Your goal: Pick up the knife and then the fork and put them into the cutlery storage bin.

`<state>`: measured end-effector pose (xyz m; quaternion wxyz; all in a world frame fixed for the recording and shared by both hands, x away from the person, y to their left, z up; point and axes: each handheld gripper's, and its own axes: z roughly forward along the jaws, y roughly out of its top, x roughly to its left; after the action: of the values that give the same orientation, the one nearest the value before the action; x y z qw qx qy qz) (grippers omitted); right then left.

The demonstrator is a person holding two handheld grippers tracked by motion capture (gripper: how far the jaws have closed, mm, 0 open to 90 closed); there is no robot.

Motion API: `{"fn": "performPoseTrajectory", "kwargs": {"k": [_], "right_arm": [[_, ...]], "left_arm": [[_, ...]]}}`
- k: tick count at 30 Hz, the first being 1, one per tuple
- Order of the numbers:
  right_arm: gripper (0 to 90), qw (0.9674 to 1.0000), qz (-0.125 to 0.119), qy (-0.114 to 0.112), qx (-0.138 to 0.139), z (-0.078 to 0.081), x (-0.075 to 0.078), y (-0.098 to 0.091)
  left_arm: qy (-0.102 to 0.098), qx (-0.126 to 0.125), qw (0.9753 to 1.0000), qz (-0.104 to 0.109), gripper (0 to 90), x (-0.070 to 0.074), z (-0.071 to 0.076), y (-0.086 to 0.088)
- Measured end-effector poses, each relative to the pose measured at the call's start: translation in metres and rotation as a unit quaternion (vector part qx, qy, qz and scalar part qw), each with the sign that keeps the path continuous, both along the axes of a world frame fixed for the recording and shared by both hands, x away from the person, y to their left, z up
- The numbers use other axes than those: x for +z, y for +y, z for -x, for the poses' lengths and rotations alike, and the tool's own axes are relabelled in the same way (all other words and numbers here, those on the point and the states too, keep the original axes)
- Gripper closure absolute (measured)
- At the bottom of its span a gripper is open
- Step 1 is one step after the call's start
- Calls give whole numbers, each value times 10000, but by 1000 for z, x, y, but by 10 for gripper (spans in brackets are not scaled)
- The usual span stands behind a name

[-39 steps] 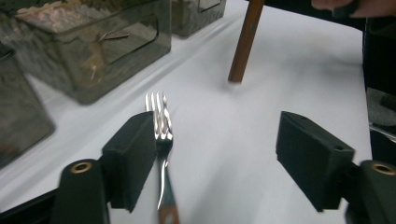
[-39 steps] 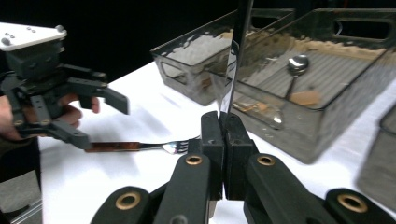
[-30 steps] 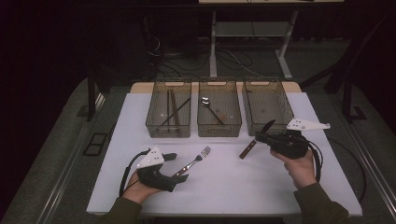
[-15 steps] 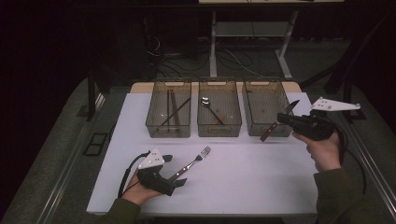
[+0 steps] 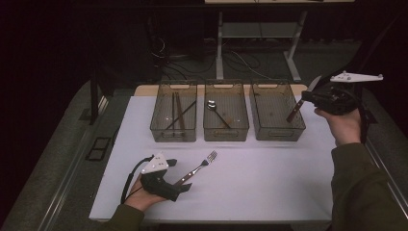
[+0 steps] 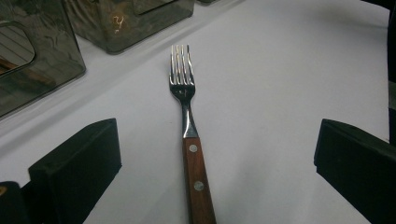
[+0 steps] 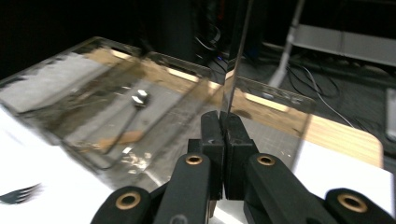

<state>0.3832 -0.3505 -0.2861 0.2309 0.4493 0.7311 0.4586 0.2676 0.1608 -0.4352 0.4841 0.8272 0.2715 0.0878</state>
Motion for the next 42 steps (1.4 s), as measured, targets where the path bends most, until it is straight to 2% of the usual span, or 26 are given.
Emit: {"fn": "performPoseTrajectory", "kwargs": {"k": [5,7,11,15,18,23,24,25,30,35,42], "right_arm": [[890,9991,116,306,-287,-18,-9,-10],[890,9984,140,438,-317,-24,-14,-12],[890,9960,351,762,-322,-33,-28,-13],[890,9938,434,954,-364,-38,-38,-16],[890,9909,603,1144,-372,-40,-43,-15],[889,9862,747,1440,-335,-47,-52,-11],[889,9856,787,1459,-322,-48,-55,-9],[890,9866,737,1415,-334,-49,-57,-8],[889,9876,690,1368,-335,-54,-60,-3],[886,9893,538,1305,-367,-62,-69,2],[867,9903,522,1261,-250,-76,-84,23]], "left_arm": [[-6,-13,10000,4,0,0,0,0],[-7,0,10000,28,0,0,0,0],[-5,-21,10000,7,0,0,0,0],[-7,-34,10000,11,0,0,0,0],[0,-46,10000,12,0,0,0,0],[13,-59,10000,19,0,1,0,-1],[17,-63,10000,23,0,1,0,-1],[18,-64,10000,24,0,1,0,-1],[15,-86,10000,25,0,0,1,-2],[-6,-111,9999,11,0,0,1,-3],[-7,-104,9999,33,0,1,1,-3]]}}
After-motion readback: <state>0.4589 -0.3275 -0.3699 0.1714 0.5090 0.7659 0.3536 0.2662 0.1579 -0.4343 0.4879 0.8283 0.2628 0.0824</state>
